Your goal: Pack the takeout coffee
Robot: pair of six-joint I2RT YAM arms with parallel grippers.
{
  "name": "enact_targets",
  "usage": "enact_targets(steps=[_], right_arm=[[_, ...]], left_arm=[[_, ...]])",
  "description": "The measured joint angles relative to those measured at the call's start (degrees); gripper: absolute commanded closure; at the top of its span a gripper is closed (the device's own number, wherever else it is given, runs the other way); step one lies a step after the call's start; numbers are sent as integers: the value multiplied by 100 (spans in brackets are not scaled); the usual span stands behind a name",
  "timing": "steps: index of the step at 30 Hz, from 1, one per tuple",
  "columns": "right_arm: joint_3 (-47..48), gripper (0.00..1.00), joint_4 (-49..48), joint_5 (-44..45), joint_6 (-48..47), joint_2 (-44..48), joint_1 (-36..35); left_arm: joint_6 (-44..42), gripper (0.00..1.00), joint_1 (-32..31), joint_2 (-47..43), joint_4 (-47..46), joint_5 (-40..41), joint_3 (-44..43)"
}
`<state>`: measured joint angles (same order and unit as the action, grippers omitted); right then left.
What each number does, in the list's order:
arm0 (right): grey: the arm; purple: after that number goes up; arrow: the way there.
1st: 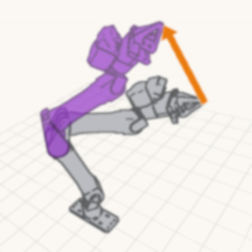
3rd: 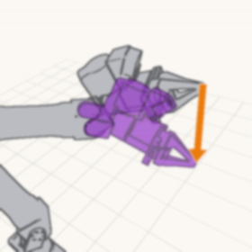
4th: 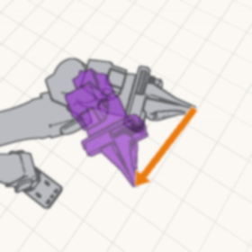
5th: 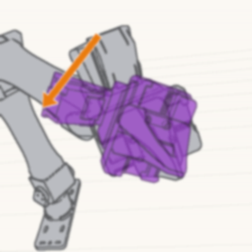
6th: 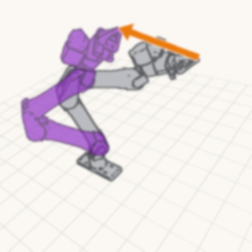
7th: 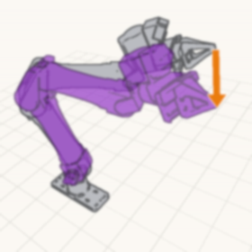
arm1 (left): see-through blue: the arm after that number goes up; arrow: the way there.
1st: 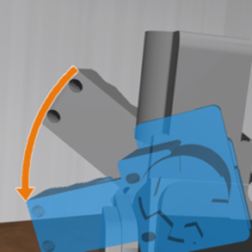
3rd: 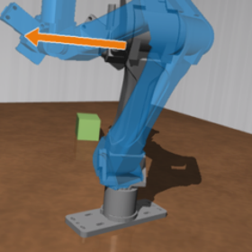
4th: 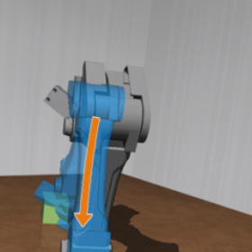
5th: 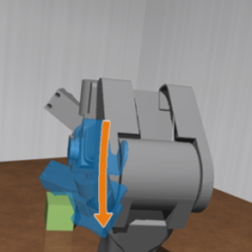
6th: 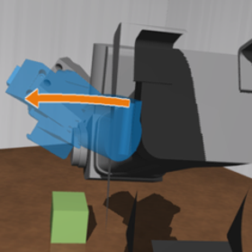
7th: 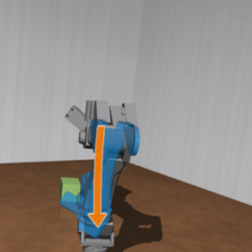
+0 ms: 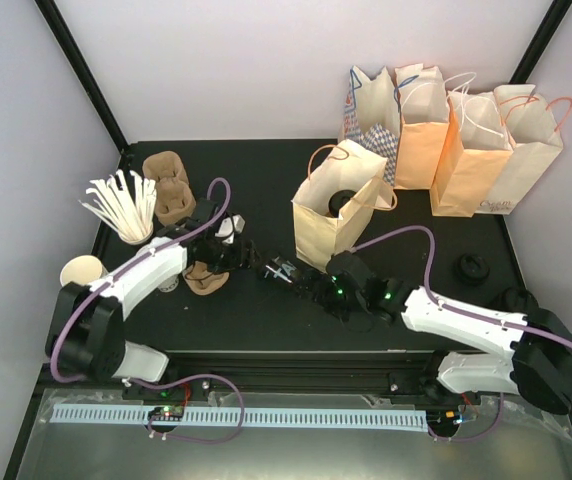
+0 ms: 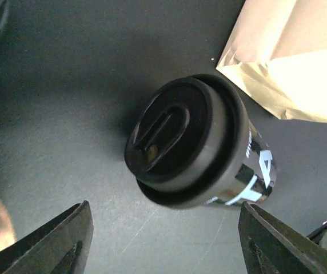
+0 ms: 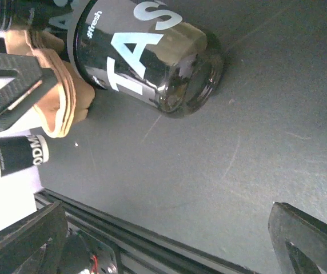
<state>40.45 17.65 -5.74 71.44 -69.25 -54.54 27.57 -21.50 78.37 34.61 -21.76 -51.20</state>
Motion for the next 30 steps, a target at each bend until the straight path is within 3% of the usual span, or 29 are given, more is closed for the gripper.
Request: enact_targets(steps=[7,17,26,30], right_arm=[[-1040,36,-1687,72,911,48,85],[-1215,46,-3670,7,1250,-1060,234],[-1064,51,-4186,-101,1252,-1563,463],[-1064,60,-4229,-149,1250,-1635,551]], left_arm=[[-208,29,201,649,-647,-688,0],[-492,27,304,1399,-1056,-1541,-210],[-634,34,315,1593,-1117,-2135,-236],[-667,38,365,1668,-1123,-2332,-236]])
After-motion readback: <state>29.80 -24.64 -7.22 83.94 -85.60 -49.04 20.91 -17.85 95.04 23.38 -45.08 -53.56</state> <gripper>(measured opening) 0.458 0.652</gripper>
